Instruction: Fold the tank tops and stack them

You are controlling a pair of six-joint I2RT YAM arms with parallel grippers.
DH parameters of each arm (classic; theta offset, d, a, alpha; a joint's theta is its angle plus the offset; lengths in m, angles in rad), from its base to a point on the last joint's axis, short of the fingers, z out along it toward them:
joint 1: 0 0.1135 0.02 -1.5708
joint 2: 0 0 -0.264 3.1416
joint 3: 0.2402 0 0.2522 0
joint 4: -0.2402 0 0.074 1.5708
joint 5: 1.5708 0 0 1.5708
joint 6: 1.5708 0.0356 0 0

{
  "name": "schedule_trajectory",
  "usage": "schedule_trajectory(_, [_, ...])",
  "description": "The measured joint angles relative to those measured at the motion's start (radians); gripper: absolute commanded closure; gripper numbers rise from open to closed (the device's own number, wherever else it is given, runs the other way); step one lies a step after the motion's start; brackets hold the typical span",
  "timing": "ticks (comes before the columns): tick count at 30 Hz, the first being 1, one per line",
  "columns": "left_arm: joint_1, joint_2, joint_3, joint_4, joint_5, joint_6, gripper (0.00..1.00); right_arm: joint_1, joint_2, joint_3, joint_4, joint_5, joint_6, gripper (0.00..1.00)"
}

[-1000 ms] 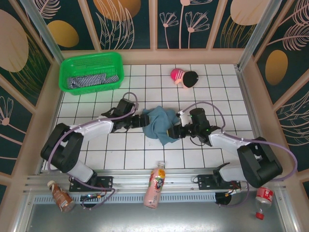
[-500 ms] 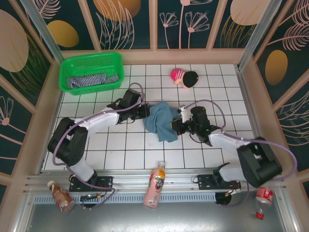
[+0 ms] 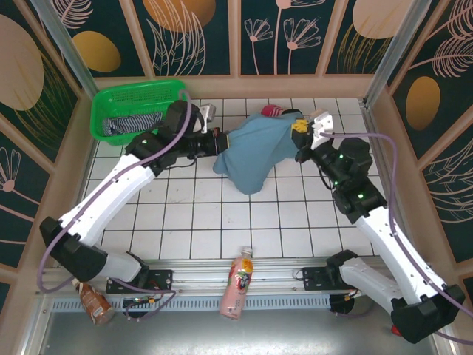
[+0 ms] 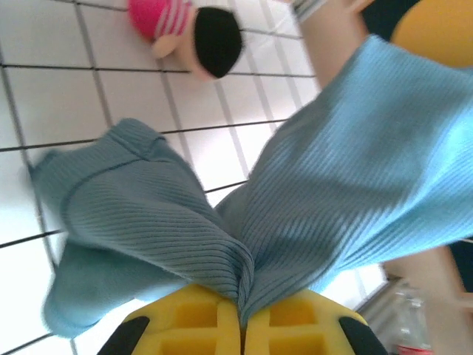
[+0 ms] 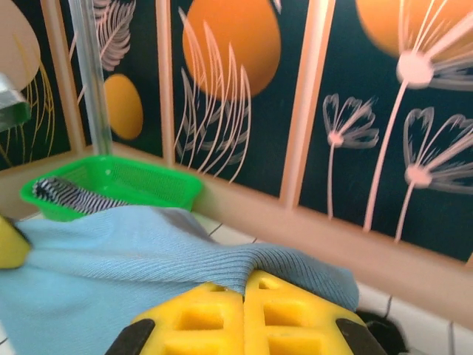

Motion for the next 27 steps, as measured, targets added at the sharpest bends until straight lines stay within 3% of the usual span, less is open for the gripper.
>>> schedule_trajectory(8, [-0.043,-0.055,0.113,-0.051,0.049,-0.043,0.93,0.000,0.011,0.134,0.007,0.028,-0.144,1.00])
schedule_trajectory(14, [-0.036,0.018,0.065,-0.063,-0.060,0.037,0.95,-0.030,0.163,0.129,0.097,-0.023,-0.165,1.00])
schedule_trajectory(21, [0.139,0.248,-0.111,-0.023,-0.206,0.137,0.94,0.021,0.329,-0.025,0.075,-0.100,-0.066,1.00])
schedule_trajectory(27, [0.170,0.383,-0.002,-0.045,-0.340,0.270,0.93,0.149,0.299,-0.136,0.017,-0.135,0.061,1.00])
